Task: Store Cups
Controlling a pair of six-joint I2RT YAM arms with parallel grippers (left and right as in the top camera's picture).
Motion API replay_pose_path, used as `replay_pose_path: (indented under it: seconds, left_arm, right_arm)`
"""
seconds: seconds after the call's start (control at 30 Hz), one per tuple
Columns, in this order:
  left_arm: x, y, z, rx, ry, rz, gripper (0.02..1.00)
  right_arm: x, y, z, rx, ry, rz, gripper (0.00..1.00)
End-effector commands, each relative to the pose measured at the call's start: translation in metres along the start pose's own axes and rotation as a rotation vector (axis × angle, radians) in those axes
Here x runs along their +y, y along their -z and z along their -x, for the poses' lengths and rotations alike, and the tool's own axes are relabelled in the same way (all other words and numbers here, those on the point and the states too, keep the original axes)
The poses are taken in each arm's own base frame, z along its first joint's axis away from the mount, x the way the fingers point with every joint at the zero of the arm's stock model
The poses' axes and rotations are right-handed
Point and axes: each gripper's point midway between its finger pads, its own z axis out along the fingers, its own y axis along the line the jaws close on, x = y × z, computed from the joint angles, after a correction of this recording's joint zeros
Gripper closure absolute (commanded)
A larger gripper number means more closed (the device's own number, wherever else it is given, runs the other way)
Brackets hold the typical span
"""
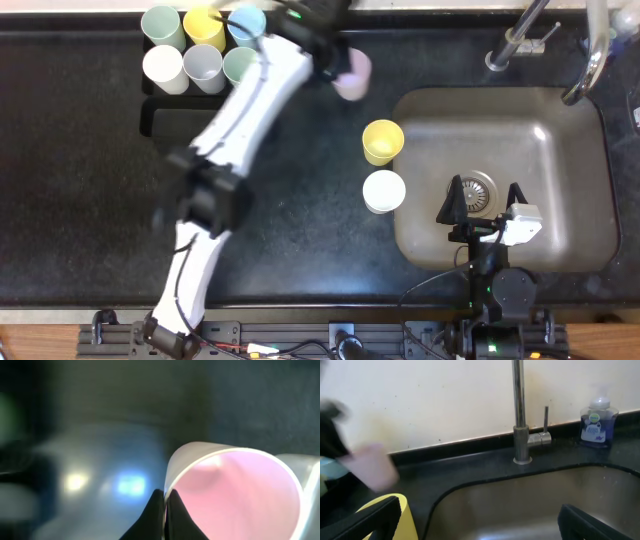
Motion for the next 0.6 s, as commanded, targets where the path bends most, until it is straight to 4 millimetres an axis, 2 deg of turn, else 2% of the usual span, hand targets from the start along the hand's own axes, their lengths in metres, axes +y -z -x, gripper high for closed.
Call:
replay_pose_path:
  seconds: [0.03,0.07,0.17,0.2,0.27,0.3,0.47,0.6]
  left_arm:
    - [0.080,0.182,0.039,-0.222,0.200,-0.035,0.982]
    - [0.117,0.205,0.033,-0.237,0.292,0.039,0.982]
    - [0.183,0.235,0.013,-0.230,0.410,0.182,0.982]
    - [0.215,0.241,-0.001,-0.204,0.468,0.243,0.982]
    - [0.249,0.239,-0.013,-0.182,0.544,0.287,0.982]
    - [0.270,0.228,-0.019,-0.173,0.600,0.289,0.982]
    - [0.310,0.174,-0.039,-0.131,0.721,0.231,0.982]
    - [0.330,0.160,-0.045,-0.111,0.760,0.275,0.982]
  right_arm:
    - [-0.001,0.000,-0.003,-0.001,0.006,-0.001,0.005]
    - [-0.001,0.000,-0.003,-0.001,0.006,-0.001,0.003]
    - [-0.001,0.000,-0.003,-0.001,0.006,-0.001,0.005]
    - [-0.001,0.000,-0.003,-0.001,0.006,-0.001,0.003]
    - [-0.001,0.000,-0.003,-0.001,0.006,-0.001,0.005]
    - [-0.001,0.000,-0.003,-0.001,0.006,-0.001,0.005]
    - [-0.001,0.000,-0.003,-0.001,0.006,-0.001,0.003]
    - [-0.001,0.000,-0.003,-0.001,0.006,-0.001,0.005]
